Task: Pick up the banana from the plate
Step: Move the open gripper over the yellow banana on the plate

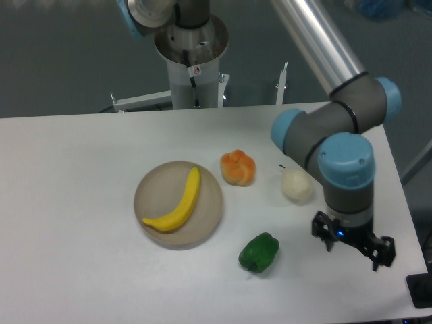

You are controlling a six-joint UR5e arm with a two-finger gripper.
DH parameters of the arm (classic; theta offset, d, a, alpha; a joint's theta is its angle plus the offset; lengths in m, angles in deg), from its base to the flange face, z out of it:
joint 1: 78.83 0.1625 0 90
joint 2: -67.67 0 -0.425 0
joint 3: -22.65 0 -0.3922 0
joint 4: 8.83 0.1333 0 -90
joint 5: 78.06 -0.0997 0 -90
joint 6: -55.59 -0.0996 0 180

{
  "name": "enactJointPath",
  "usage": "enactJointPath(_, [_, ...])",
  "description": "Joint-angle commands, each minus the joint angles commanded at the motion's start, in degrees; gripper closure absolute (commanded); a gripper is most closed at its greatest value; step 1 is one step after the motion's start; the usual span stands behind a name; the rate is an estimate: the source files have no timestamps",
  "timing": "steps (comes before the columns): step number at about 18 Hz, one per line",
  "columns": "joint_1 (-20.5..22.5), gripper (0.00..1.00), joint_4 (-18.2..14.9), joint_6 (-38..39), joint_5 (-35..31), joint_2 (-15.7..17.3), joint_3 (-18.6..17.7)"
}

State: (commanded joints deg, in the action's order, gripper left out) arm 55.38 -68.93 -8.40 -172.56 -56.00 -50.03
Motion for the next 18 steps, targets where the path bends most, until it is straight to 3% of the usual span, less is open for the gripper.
enactJointPath(2, [-0.2, 0.00, -2.5, 1.1, 2.6, 1.8, -2.6])
enactJointPath(7, [-1.8, 0.00, -3.2, 9.8, 9.9, 7.5, -10.0])
enactJointPath(12, [-5.3, 0.00, -1.9, 14.1, 10.2, 11.4, -17.0])
enactJointPath(18, [-10.5, 0.00, 1.7, 21.2, 9.8, 12.2, -23.3])
